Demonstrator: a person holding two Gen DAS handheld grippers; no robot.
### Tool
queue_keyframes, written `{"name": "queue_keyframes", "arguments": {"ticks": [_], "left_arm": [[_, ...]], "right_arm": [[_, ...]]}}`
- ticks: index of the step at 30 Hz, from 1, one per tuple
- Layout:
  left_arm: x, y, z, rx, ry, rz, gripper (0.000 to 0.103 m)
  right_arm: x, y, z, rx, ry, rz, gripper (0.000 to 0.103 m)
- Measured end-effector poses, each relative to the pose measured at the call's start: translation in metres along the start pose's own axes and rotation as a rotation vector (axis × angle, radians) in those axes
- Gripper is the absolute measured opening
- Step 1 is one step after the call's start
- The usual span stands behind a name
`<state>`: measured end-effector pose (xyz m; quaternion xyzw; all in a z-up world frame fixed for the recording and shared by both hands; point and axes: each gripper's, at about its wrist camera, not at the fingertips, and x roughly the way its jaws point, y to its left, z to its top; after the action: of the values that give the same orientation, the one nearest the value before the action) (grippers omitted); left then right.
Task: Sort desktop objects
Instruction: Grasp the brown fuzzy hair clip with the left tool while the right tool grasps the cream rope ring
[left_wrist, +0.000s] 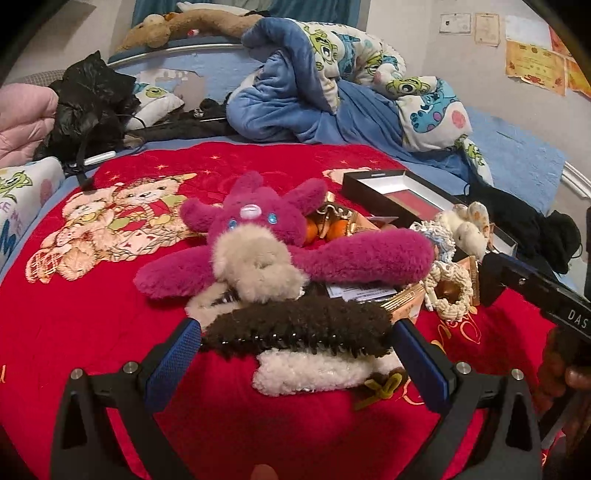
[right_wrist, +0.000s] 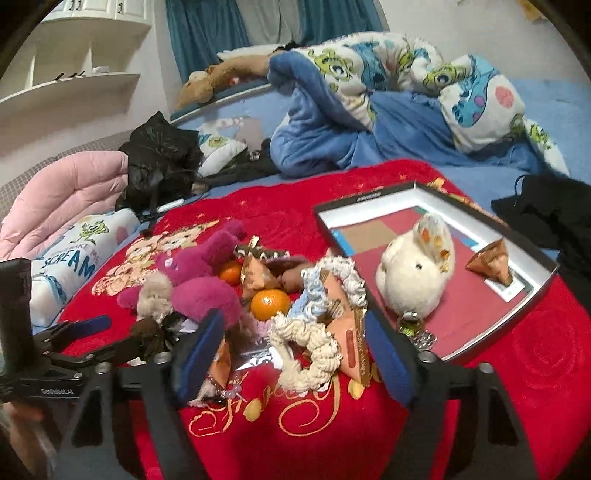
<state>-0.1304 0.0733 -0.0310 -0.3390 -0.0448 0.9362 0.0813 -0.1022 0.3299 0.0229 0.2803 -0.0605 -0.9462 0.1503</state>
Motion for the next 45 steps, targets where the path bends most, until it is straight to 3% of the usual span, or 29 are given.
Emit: {"name": "queue_keyframes", "arguments": {"ticks": [2, 5, 16, 21, 29, 34, 37, 42, 44, 45], "left_arm": [[0.004, -0.003, -0.001, 0.015, 0.014, -0.003, 0.103], [0.01, -0.006, -0.001, 0.025, 0.021, -0.01, 0.103], [0.033, -0.008, -0.001, 0.033, 0.067, 0.006, 0.103], [0.043, -0.01, 0.002, 0.048, 0.075, 0.061, 0.103], [0.041, -0.001, 0.0, 0.01, 0.054, 0.026, 0.102], [0.034, 0.001, -0.001, -0.004, 0.02, 0.021, 0.086], [0.029, -0.003, -0.002, 0.018, 0.006, 0.048, 0.068], [0.023, 0.004, -0.002, -0.004, -0.01, 0.022, 0.066], [0.016, 0.004, -0.002, -0.003, -0.038, 0.026, 0.055], [0.014, 0.003, -0.002, -0.003, -0.042, 0.026, 0.055]], "right_arm": [[0.003, 0.0, -0.002, 0.008, 0.017, 0.013, 0.067], [0.01, 0.001, -0.005, 0.008, 0.055, 0.014, 0.049], [0.037, -0.005, -0.012, 0.015, 0.141, -0.059, 0.046], [0.049, -0.01, -0.015, 0.036, 0.181, -0.078, 0.036], [0.054, -0.017, -0.019, 0.091, 0.201, -0.039, 0.019], [0.055, -0.015, -0.019, 0.084, 0.204, -0.048, 0.015], [0.055, -0.011, -0.018, 0.068, 0.204, -0.044, 0.014], [0.054, -0.007, -0.018, 0.057, 0.202, -0.042, 0.014], [0.053, -0.007, -0.017, 0.063, 0.198, -0.034, 0.014], [0.052, -0.006, -0.017, 0.064, 0.196, -0.036, 0.014]]}}
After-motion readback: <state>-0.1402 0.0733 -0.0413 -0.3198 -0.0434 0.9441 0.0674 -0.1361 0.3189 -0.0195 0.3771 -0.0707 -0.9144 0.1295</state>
